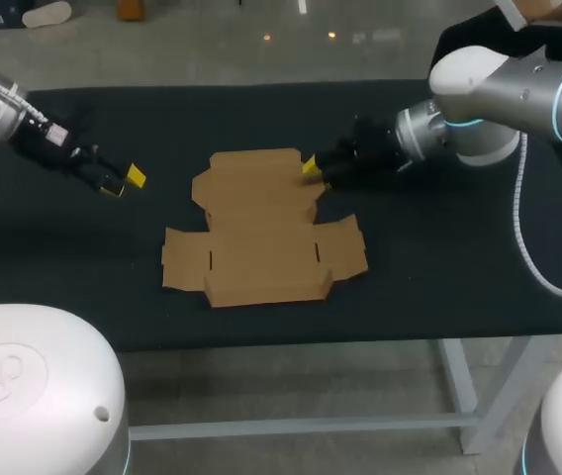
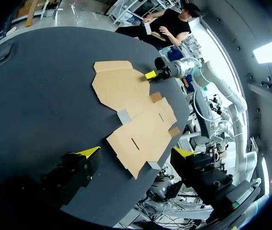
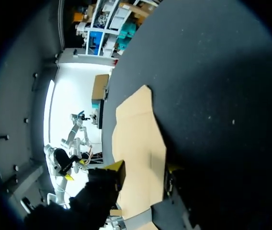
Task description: Assemble the packaging by folding the flat box into shape, placing the metal phone stand inside, and closing the box properly
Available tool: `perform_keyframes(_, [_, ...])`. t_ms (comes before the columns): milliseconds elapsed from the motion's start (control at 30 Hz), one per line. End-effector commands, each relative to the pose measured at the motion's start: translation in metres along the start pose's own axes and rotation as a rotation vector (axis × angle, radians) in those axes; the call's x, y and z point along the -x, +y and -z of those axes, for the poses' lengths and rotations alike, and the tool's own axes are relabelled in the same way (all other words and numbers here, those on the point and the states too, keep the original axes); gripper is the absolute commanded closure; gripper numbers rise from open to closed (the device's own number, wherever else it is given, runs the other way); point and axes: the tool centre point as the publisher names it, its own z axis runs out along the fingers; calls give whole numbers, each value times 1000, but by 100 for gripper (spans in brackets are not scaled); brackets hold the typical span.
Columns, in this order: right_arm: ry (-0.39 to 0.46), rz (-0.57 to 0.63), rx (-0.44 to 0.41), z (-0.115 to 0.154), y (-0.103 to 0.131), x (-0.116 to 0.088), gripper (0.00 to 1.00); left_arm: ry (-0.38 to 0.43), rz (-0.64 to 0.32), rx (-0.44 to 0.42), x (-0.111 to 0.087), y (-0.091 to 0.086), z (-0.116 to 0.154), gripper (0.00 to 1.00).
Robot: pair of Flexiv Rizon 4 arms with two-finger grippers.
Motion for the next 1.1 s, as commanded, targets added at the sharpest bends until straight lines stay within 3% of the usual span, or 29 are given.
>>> perform_keyframes(33, [3, 4, 10, -7, -5, 9, 48, 0, -2, -7, -1, 6, 5, 0])
perform_keyframes(500, [32, 8, -5, -14, -5, 9, 53, 14, -2, -10, 1, 10, 5, 0])
perform_keyframes(567, [47, 18, -6, -16, -5, 9, 64, 13, -1, -7, 0, 11, 4, 0])
perform_keyframes(700, [68, 44, 5, -14, -7, 4, 100, 15, -2, -3, -1, 12, 4, 0])
perform_keyframes(1100, [128, 152, 67, 13, -19, -22, 100, 82, -53, 0, -2, 13, -2, 0])
